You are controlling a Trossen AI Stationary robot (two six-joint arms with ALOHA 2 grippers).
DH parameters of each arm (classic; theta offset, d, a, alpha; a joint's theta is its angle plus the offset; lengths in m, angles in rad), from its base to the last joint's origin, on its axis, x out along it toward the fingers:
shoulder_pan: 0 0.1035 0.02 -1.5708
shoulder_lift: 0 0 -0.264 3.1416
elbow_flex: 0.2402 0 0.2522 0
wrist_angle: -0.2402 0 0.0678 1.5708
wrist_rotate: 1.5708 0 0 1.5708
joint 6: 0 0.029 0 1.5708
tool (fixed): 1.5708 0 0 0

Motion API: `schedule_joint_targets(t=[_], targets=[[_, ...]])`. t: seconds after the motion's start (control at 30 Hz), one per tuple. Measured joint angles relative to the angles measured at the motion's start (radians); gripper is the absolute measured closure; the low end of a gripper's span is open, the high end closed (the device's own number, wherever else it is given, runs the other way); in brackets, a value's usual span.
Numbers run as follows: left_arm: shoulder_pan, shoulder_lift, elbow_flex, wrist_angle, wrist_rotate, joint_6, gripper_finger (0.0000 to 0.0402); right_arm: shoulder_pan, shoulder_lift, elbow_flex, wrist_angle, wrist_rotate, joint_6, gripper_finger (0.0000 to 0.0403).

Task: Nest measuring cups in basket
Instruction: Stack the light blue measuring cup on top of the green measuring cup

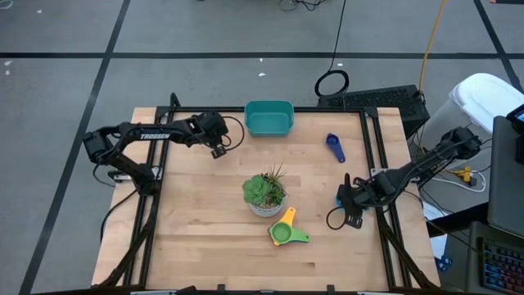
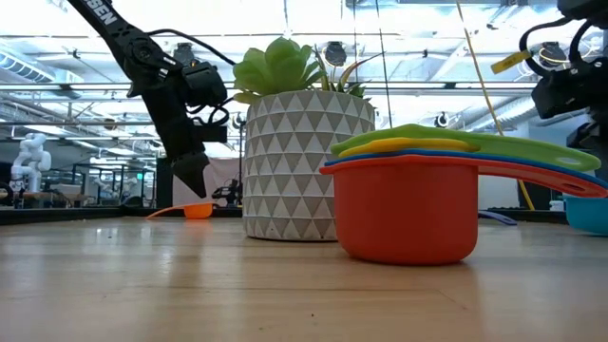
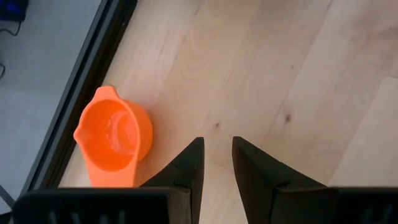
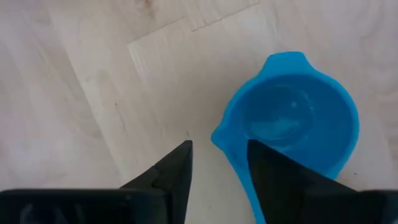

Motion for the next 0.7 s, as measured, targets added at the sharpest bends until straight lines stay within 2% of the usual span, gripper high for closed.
schedule_joint_targets(t=[0.17, 0.33, 0.6, 0.7], targets=[[0.000, 0.000, 0.000, 0.000, 0.000, 0.000, 0.0314, 0.000, 0.000, 0.000, -0.003, 0.027, -0.009, 0.0232], [0.000, 0.000, 0.000, 0.000, 0.000, 0.000, 0.0314, 0.000, 0.022, -0.013, 0.011, 0.024, -0.010, 0.0228], [-0.005, 0.000, 0.000, -0.002, 0.000, 0.000, 0.0314, 0.000, 0.048, -0.098, 0.094, -0.002, 0.024, 0.0233], [-0.009, 0.000, 0.000, -0.002, -0.001, 0.001, 0.0314, 0.000, 0.047, -0.103, 0.095, 0.000, 0.036, 0.0258]])
